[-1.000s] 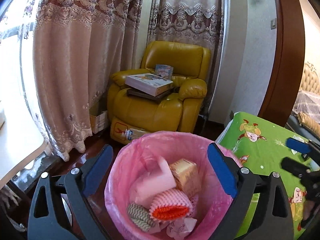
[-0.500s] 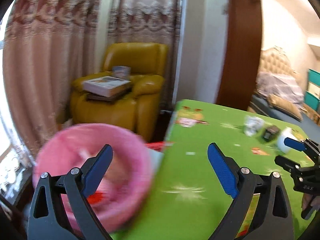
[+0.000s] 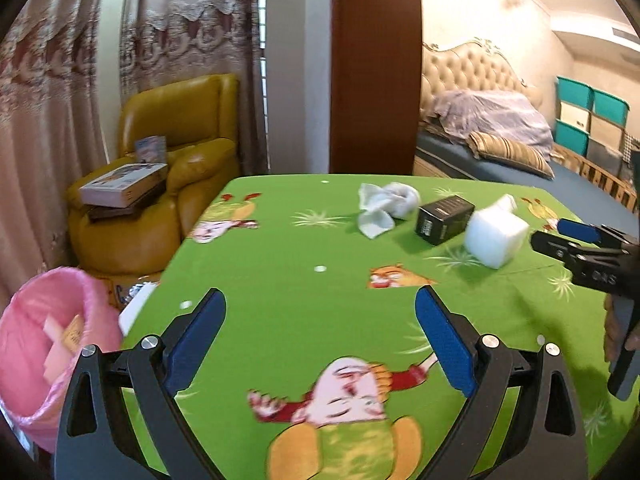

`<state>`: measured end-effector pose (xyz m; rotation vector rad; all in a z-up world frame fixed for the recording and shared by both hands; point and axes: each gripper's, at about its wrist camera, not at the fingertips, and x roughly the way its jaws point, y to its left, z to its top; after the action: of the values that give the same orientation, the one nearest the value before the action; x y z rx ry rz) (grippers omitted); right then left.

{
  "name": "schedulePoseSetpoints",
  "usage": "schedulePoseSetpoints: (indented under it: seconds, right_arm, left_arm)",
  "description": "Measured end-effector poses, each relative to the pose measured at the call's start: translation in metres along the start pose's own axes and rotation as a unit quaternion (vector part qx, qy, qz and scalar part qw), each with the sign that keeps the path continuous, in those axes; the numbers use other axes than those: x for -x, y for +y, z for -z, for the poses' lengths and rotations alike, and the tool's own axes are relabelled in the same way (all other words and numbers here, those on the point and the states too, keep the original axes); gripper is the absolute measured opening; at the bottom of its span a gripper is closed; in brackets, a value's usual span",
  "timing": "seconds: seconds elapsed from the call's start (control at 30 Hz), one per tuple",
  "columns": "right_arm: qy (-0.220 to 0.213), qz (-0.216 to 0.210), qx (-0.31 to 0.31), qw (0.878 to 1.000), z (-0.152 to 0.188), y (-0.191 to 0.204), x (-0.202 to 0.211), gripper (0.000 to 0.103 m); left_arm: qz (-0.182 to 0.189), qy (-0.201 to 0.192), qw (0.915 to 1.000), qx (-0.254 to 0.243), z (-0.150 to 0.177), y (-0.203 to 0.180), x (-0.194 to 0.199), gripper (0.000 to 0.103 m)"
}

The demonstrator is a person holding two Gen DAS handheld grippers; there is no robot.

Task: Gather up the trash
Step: 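Return both tools to the table over the remaining trash, then grasp the white tissues with the left tool while the right tool grasps the white foam block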

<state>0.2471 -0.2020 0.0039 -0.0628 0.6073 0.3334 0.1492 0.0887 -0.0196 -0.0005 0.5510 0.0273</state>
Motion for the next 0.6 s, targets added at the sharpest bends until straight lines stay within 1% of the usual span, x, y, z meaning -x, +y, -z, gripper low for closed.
schedulePoseSetpoints:
  seconds: [0.13,0.3,0.43,0.6]
  right_arm:
    - [0.020,0.006,0.008,1.000,-0.008,0.002,-0.029,0.081]
    - [0.059,0.008,-0.001,0.998,-0.017,0.002,-0.061,0.081]
    - [0.066,0.005,0.006,0.998,-0.020,-0.001,-0.069,0.081]
    - [0.077,-0.015,-0.004,0.997,-0.018,-0.007,-0.072,0.081]
  left_arm:
    - [-0.003,0.010,0.9999,-0.011,-0.006,-0.011,-0.017,0.089]
    - [-0.007,0.021,0.9997,-0.008,-0.011,-0.007,-0.035,0.089]
    - [-0.003,0.039,0.9992,-0.007,-0.015,-0.006,-0.054,0.089]
    - [0.009,0.059,0.9982,0.001,-0.025,-0.012,-0.082,0.089]
